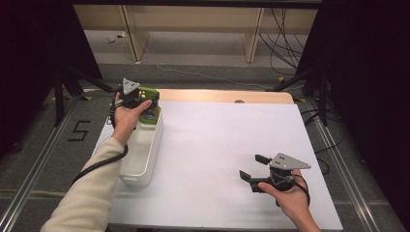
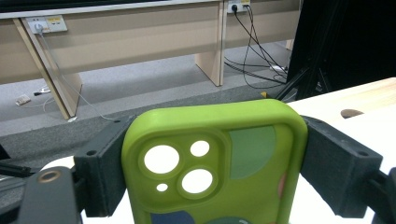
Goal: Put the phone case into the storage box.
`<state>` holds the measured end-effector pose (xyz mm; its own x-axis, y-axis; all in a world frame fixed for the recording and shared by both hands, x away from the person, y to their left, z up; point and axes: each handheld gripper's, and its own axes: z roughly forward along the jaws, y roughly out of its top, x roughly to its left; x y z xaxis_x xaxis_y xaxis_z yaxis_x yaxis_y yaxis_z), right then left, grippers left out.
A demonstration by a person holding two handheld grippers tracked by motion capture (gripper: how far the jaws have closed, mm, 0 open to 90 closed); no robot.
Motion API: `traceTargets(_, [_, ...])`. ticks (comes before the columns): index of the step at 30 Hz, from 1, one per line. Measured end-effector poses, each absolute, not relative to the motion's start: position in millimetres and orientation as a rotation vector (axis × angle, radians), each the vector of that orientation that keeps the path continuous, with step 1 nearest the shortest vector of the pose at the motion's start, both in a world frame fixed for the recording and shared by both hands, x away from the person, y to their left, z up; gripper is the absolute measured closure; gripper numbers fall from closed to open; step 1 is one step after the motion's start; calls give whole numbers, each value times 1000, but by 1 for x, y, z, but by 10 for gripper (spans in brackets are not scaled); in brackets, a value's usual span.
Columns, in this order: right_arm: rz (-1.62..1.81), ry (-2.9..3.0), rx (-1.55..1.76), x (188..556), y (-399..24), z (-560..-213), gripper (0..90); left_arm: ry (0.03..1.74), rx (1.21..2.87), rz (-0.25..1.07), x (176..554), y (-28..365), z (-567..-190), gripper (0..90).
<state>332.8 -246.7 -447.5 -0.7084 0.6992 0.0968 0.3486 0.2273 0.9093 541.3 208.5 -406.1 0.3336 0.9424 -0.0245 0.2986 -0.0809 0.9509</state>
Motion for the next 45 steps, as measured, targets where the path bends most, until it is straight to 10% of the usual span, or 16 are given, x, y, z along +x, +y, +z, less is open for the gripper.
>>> traceTargets(45, [1472, 2183, 973, 333, -247, -448, 160, 1180, 1649, 791, 546, 206, -419, 162])
